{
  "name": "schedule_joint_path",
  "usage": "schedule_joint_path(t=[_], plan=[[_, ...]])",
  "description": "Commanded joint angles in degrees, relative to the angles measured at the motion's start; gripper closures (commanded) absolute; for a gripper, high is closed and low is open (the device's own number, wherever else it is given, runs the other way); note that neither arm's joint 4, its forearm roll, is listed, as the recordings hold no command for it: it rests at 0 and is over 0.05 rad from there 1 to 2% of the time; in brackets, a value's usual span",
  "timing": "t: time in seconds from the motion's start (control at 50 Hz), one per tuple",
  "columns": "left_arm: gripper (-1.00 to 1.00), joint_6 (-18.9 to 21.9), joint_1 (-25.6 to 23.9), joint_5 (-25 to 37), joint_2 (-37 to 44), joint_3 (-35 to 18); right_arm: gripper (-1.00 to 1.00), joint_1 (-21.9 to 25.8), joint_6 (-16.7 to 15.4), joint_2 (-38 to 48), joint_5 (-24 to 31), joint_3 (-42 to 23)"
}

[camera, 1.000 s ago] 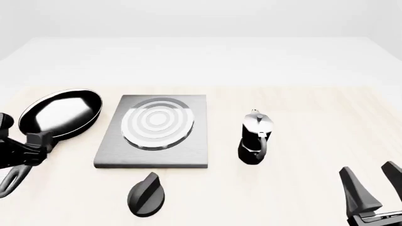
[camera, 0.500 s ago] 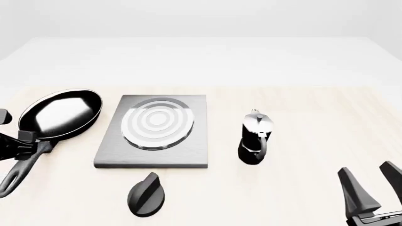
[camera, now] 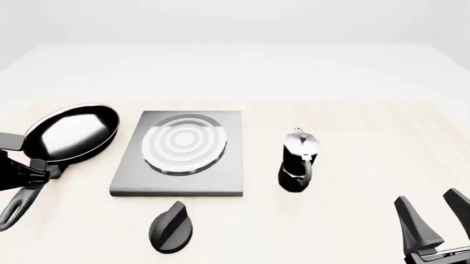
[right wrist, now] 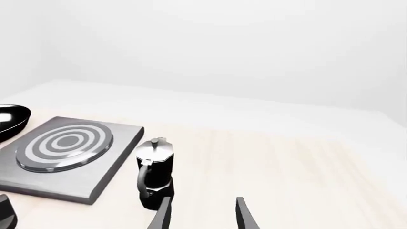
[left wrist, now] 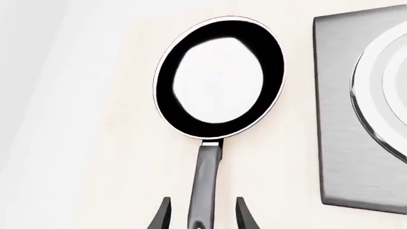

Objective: Turn on the stove and put the frying pan on it.

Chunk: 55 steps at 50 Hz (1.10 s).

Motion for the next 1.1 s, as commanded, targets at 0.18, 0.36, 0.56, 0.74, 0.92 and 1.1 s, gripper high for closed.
schedule_joint_path(t=[0.18,0.36,0.56,0.74,0.92,1.1], plan=[[-1.0,1.2,1.0,-10.1,11.6,1.3,-1.0,-0.3,-0.7,0.2,0.5,0.0],[-1.0,1.2,1.3,-11.4,13.6,1.0,-1.0,-0.4,-0.9,0.3,0.5,0.0],[-1.0,2.3,2.1,-15.2,19.4,-0.1,-1.0,-0.7,-1.2,0.9,0.4,0.0],[-1.0,2.4,2.6,-17.5,23.2,-1.0,-1.0,-0.7,-1.3,2.2,-0.5,0.0],[-1.0,3.5,3.8,-19.4,27.6,-2.7,-1.0,-0.5,-1.6,4.0,-1.9,0.0],[-1.0,3.6,4.1,-21.0,30.1,-3.0,-1.0,-0.7,-1.8,4.6,-2.5,0.0]])
